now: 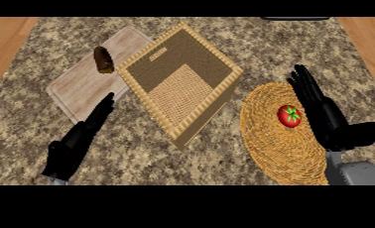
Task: Pick the tomato from the placemat and place it in the basket
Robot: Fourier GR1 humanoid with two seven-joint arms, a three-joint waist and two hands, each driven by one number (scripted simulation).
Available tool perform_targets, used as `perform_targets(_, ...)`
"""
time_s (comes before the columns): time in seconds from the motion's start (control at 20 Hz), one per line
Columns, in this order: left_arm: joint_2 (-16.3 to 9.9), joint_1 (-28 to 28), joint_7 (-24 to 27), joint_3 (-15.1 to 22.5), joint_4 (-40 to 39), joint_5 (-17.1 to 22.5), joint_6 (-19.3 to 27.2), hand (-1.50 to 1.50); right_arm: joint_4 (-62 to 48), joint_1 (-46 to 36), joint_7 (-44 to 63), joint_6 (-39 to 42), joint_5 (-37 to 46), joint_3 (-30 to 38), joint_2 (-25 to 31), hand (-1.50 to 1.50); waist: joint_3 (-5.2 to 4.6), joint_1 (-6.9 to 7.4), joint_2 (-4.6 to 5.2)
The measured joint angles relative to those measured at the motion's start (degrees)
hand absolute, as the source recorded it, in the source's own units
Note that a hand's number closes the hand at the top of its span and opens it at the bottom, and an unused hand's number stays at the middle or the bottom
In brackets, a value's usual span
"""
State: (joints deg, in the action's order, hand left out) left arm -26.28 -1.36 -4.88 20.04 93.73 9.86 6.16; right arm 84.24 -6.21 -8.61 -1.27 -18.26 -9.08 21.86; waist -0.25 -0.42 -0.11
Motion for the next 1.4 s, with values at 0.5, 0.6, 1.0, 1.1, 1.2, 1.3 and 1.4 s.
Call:
perform_targets(0.5, -3.20, 8.65, 3.61, -7.29, 0.11, -3.21, 2.53, 0.00, 5.04, -2.03, 1.21, 25.51, -11.34, -14.48, -3.12, -1.50, 0.57, 2.03, 0.38)
perform_targets(0.6, -3.84, 9.33, 4.33, -9.09, -0.81, -3.30, 2.55, 0.00, 9.19, 0.35, 1.66, 28.32, -11.27, -17.48, -2.39, -1.50, 0.44, 1.12, 0.17)
perform_targets(1.0, -4.12, 11.28, 5.49, -11.77, -3.83, -3.81, 2.23, 0.00, 23.54, -3.69, 4.29, 25.19, 0.86, -11.04, 6.88, -1.50, 0.15, -0.49, -0.35)
perform_targets(1.1, -3.84, 11.62, 5.24, -11.55, -3.71, -3.98, 2.27, 0.00, 24.88, -7.69, 6.78, 24.97, 4.39, -8.18, 10.80, -1.50, 0.09, -0.33, -0.38)
perform_targets(1.2, -3.62, 11.87, 5.43, -11.47, -4.04, -4.16, 2.27, 0.00, 25.38, -11.70, 8.65, 26.87, 8.26, -6.54, 15.65, -1.50, 0.05, 0.06, -0.27)
perform_targets(1.3, -3.53, 12.17, 5.60, -11.40, -4.14, -4.14, 1.96, 0.00, 25.77, -15.59, 9.93, 30.70, 10.97, -5.75, 20.90, -1.50, 0.02, 0.59, -0.17)
perform_targets(1.4, -3.27, 12.69, 5.95, -11.19, -4.46, -4.45, 1.89, 0.00, 25.64, -19.70, 10.48, 35.54, 13.08, -5.85, 25.68, -1.50, -0.01, 1.23, 0.06)
